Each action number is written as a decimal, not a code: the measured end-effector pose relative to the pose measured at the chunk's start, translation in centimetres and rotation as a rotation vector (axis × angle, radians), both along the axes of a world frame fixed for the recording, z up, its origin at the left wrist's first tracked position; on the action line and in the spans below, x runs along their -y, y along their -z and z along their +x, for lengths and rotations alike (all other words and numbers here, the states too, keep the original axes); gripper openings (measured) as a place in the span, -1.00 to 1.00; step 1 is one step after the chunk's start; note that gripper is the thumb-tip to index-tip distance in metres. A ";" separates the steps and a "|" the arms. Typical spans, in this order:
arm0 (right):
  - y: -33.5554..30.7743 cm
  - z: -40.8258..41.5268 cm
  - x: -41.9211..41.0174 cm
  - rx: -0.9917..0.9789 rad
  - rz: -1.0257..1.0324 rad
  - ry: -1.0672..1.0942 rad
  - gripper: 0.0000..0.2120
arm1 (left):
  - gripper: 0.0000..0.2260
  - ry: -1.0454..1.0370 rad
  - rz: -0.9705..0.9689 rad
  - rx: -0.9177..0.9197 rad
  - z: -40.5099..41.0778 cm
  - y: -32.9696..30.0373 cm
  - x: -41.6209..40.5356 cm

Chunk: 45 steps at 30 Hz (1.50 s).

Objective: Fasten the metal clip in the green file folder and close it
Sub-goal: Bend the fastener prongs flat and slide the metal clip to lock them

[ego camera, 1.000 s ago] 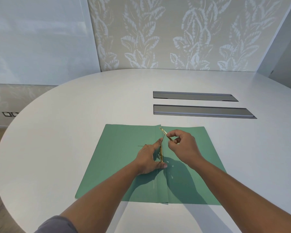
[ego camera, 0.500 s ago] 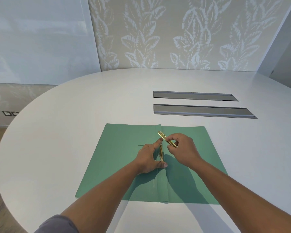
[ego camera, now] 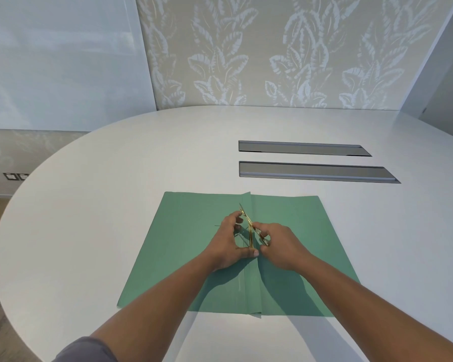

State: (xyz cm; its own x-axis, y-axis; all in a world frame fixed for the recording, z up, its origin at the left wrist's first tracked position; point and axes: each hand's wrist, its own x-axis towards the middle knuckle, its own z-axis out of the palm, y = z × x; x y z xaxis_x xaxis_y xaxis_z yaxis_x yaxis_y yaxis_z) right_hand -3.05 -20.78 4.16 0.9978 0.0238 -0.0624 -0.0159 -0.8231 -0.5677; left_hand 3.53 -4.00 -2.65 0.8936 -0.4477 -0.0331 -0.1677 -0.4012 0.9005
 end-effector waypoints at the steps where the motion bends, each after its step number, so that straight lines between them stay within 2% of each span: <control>1: 0.2 0.1 0.0 -0.004 -0.021 -0.008 -0.49 | 0.04 -0.010 -0.019 0.002 0.0 0.0 0.0; 5: 1.0 0.5 0.1 -0.013 -0.181 -0.055 -0.67 | 0.08 -0.035 -0.088 0.012 0.0 -0.1 -0.1; 9: 0.9 0.6 0.4 -0.011 -0.262 -0.041 -0.92 | -0.03 -0.072 -0.124 0.034 -0.2 -0.1 -0.1; 12: 0.7 0.5 0.6 -0.044 -0.331 -0.033 -0.89 | -0.04 -0.111 -0.141 0.053 -0.4 -0.2 -0.1; 13: 0.6 0.5 0.6 -0.064 -0.332 -0.033 -0.87 | -0.10 -0.114 -0.149 0.046 -0.3 -0.1 -0.1; 18: -0.6 0.5 0.4 -0.056 -0.216 0.010 -0.85 | -0.67 -0.014 -0.142 0.014 -0.5 0.1 0.1; 21: -1.5 0.4 0.5 0.025 -0.113 0.109 -0.78 | -0.82 -0.023 -0.194 -0.037 -0.6 0.3 0.3; 25: -2.2 0.4 0.8 0.107 0.040 0.191 -0.82 | -0.79 -0.037 -0.181 -0.004 -1.0 0.5 0.5; 29: -2.2 0.4 0.9 0.147 0.153 0.216 -0.87 | -0.62 0.002 0.104 0.333 -1.2 0.1 0.6; 32: -2.0 0.3 0.9 0.161 0.214 0.227 -0.85 | -0.60 0.004 0.211 0.461 -1.1 0.1 0.8; 40: -1.6 0.6 1.3 0.175 0.450 0.292 -0.84 | -0.66 0.067 0.335 0.516 -1.1 0.2 0.9; 45: -1.4 0.5 1.2 0.167 0.493 0.296 -0.87 | -0.68 0.081 0.389 0.482 -1.4 -0.1 1.0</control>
